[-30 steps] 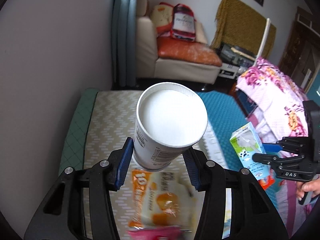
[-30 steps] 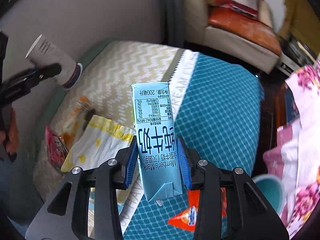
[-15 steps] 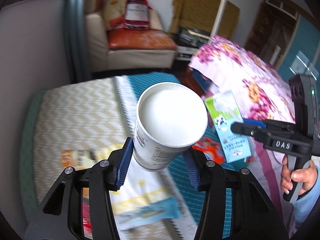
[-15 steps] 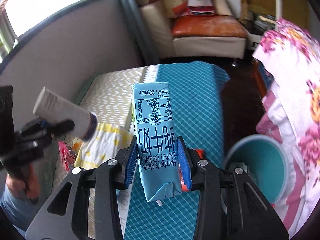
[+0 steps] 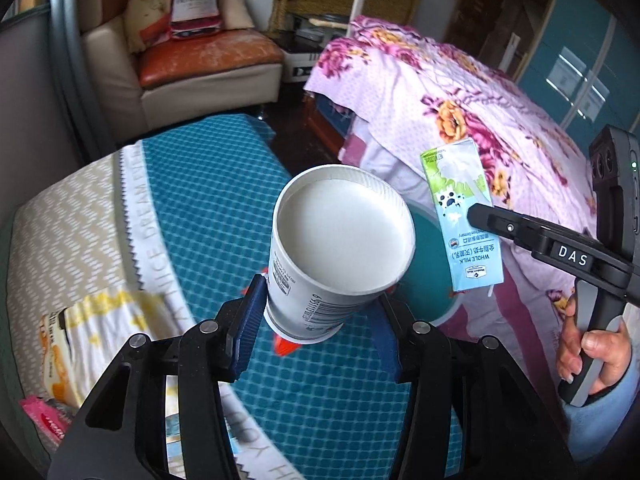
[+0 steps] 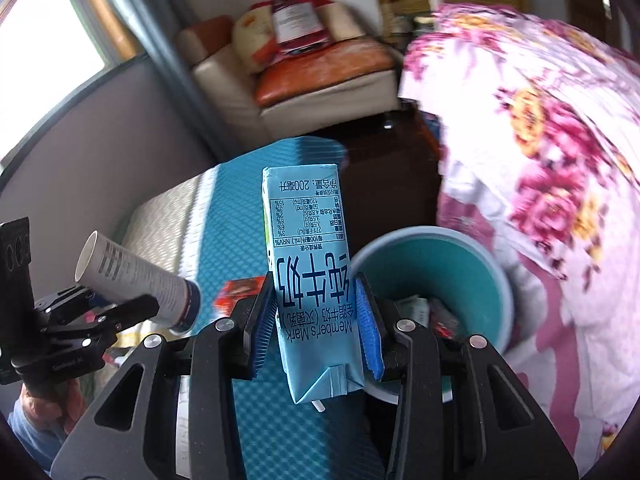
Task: Collect trash
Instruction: 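Carry the cup and carton over the wastebasket and open both grippers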
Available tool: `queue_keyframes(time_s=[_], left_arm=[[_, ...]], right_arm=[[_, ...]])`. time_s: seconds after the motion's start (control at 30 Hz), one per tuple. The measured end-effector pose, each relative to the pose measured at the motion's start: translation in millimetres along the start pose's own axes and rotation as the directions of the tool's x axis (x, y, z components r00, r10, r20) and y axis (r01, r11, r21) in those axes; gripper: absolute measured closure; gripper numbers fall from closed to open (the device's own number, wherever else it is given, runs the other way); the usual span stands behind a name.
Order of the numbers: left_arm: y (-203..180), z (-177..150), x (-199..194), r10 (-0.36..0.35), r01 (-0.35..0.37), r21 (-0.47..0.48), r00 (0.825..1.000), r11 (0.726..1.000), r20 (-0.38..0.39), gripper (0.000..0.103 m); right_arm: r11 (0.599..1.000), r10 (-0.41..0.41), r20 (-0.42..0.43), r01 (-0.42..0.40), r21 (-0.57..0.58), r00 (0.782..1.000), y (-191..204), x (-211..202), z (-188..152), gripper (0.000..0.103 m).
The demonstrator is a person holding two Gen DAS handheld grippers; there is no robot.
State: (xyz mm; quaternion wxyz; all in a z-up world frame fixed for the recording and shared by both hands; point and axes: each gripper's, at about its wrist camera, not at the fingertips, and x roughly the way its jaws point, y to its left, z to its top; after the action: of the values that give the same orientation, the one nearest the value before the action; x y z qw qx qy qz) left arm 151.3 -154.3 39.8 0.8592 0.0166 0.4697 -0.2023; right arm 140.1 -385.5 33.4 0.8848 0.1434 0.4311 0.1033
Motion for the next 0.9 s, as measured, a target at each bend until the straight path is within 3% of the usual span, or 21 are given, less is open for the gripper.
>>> queue_keyframes(time_s=[0.33, 0.6, 0.9], left_arm=[[-68, 14, 63, -0.059, 0.067, 0.083, 0.994, 0.994, -0.094, 0.052], [-97, 18, 108, -0.072, 0.092, 0.120, 0.984, 0.989, -0.160, 0.052], [-96, 20, 140, -0.053, 0.074, 0.091, 0.975, 0.993, -0.214, 0.050]], right_arm=[[0.979, -0.065, -0.009, 0.065, 0.195, 0.998, -91, -2, -18, 0.067], [0.971, -0.087, -0.042, 0.094, 0.220, 0.995, -115, 7, -28, 0.067], [0.966, -0.096, -0.065, 0.109, 0.234, 0.993, -125, 20, -27, 0.067]])
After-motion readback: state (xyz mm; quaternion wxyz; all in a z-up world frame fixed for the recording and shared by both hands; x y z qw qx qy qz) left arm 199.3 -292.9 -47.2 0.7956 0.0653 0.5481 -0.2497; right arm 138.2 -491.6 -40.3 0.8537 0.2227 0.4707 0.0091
